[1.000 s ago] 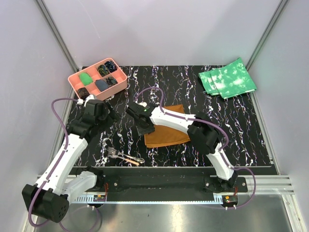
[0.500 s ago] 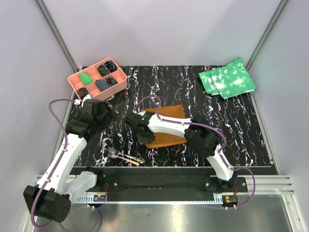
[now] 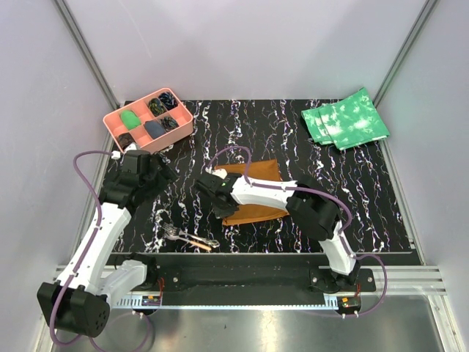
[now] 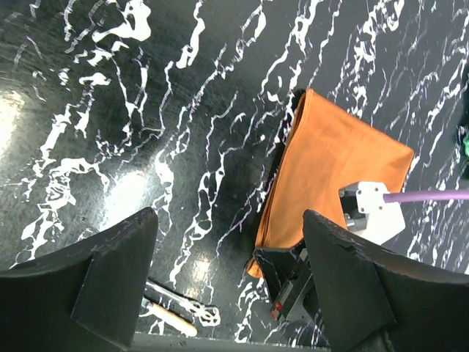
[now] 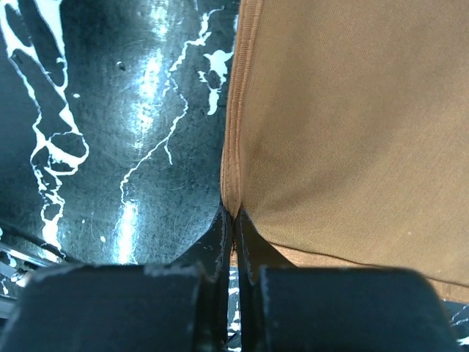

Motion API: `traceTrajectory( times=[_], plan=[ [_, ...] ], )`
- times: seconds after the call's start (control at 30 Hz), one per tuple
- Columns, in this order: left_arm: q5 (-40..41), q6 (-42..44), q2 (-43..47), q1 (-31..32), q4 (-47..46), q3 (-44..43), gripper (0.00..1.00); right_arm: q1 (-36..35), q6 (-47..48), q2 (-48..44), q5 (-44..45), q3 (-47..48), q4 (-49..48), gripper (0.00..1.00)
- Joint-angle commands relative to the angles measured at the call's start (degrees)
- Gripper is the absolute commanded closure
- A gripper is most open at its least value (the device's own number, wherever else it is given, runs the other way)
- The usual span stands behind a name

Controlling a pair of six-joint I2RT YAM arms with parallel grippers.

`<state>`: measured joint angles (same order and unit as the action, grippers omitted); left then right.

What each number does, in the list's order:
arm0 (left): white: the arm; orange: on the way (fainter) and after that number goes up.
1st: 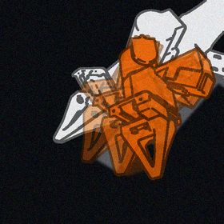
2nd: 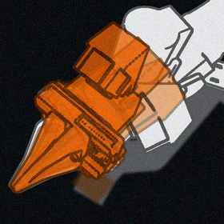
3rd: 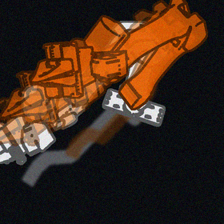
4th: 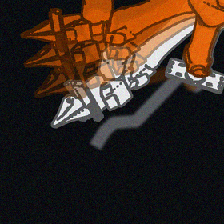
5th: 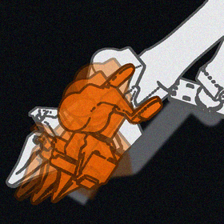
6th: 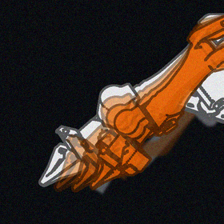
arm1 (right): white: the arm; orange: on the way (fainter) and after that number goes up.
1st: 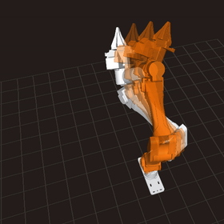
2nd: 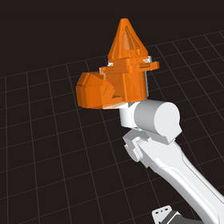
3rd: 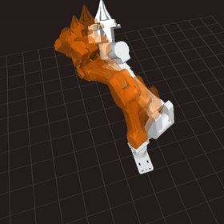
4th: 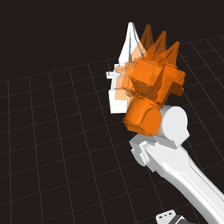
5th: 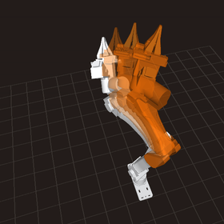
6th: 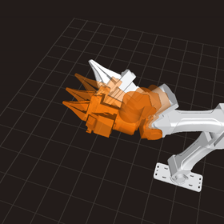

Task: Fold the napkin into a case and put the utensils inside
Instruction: Pick up the lower triangle-folded napkin from the center of the board.

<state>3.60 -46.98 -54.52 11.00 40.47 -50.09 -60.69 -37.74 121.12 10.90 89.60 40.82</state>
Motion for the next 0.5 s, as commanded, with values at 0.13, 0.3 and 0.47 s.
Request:
traceTrajectory(
  times=[0.13, 0.3, 0.47],
  plan=[
    [-17.8, 3.5, -6.1, -0.5, -13.1, 3.8, 0.17, 0.7, 5.4, -4.8, -6.7, -6.1, -8.0, 1.0],
    [-25.8, -0.4, -15.1, -0.4, -25.8, 6.7, 0.17, 4.2, 4.7, -13.3, -17.6, -13.0, -15.0, 1.0],
    [-30.4, -4.1, -23.2, 0.2, -34.1, 6.7, 0.17, 7.3, 3.5, -17.0, -25.9, -18.0, -19.3, 1.0]
  ],
)
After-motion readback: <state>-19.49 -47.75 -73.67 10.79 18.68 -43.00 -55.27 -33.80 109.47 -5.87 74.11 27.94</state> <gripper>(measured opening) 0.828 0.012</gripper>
